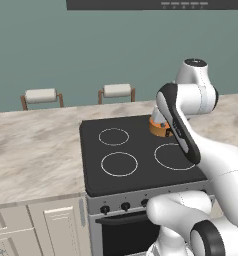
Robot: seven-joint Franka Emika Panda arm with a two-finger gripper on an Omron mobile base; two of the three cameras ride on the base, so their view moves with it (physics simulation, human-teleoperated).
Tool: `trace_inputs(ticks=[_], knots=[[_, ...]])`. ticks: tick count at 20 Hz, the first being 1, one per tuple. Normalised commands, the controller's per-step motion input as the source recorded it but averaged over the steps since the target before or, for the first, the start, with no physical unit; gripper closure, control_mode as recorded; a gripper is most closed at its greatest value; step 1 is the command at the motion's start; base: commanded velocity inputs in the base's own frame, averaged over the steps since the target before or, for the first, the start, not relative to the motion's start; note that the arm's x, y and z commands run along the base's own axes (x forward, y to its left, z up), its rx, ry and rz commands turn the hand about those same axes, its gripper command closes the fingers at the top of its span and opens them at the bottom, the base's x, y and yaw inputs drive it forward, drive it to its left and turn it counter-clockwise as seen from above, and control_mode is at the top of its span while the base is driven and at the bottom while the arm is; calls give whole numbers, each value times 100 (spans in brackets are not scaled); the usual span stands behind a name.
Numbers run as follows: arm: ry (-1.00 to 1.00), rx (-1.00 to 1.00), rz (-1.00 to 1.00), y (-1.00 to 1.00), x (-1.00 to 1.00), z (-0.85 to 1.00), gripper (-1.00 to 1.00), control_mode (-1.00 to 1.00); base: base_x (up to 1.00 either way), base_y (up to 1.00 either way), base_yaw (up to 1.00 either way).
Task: Wait until the marinara sauce is simmered to a deep red color and then turn off the stove.
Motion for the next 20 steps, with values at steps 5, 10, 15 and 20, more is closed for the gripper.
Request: trace_inputs(ticks=[5, 10, 15, 20], knots=[[0, 0, 0, 0, 0, 0, -100, -100, 0, 0, 0], [0, 0, 0, 0, 0, 0, -100, -100, 0, 0, 0], [0, 0, 0, 0, 0, 0, -100, -100, 0, 0, 0], [0, 0, 0, 0, 0, 0, -100, -100, 0, 0, 0]])
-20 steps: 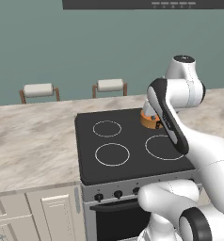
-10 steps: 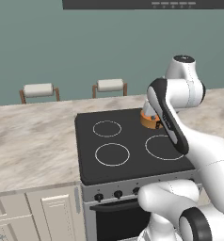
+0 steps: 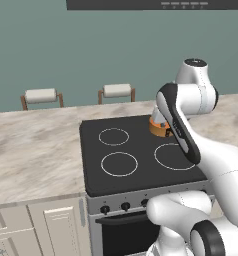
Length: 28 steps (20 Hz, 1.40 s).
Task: Wait until the marinara sauce is simmered to a deep red color and then turn off the stove.
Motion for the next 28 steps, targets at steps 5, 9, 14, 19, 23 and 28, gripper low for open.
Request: trace_inputs(ticks=[5, 9, 14, 19, 23, 28], knots=[[0, 0, 0, 0, 0, 0, -100, -100, 0, 0, 0], [0, 0, 0, 0, 0, 0, -100, -100, 0, 0, 0], [0, 0, 0, 0, 0, 0, -100, -100, 0, 0, 0], [0, 0, 0, 0, 0, 0, -100, -100, 0, 0, 0], [0, 0, 0, 0, 0, 0, -100, -100, 0, 0, 0], [0, 0, 0, 0, 0, 0, -100, -100, 0, 0, 0]])
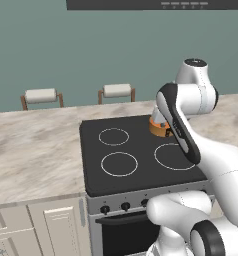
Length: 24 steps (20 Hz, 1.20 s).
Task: Wait until the marinara sauce is simmered to a deep red color and then turn off the stove.
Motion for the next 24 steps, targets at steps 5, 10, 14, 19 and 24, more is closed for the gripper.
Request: trace_inputs(ticks=[5, 10, 14, 19, 24], knots=[[0, 0, 0, 0, 0, 0, -100, -100, 0, 0, 0], [0, 0, 0, 0, 0, 0, -100, -100, 0, 0, 0], [0, 0, 0, 0, 0, 0, -100, -100, 0, 0, 0], [0, 0, 0, 0, 0, 0, -100, -100, 0, 0, 0], [0, 0, 0, 0, 0, 0, -100, -100, 0, 0, 0]])
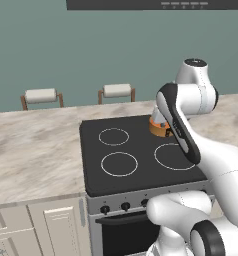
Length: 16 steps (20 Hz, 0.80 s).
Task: Wait until the marinara sauce is simmered to a deep red color and then turn off the stove.
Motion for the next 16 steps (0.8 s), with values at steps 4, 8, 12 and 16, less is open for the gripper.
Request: trace_inputs(ticks=[4, 8, 12, 16], knots=[[0, 0, 0, 0, 0, 0, -100, -100, 0, 0, 0], [0, 0, 0, 0, 0, 0, -100, -100, 0, 0, 0], [0, 0, 0, 0, 0, 0, -100, -100, 0, 0, 0], [0, 0, 0, 0, 0, 0, -100, -100, 0, 0, 0]])
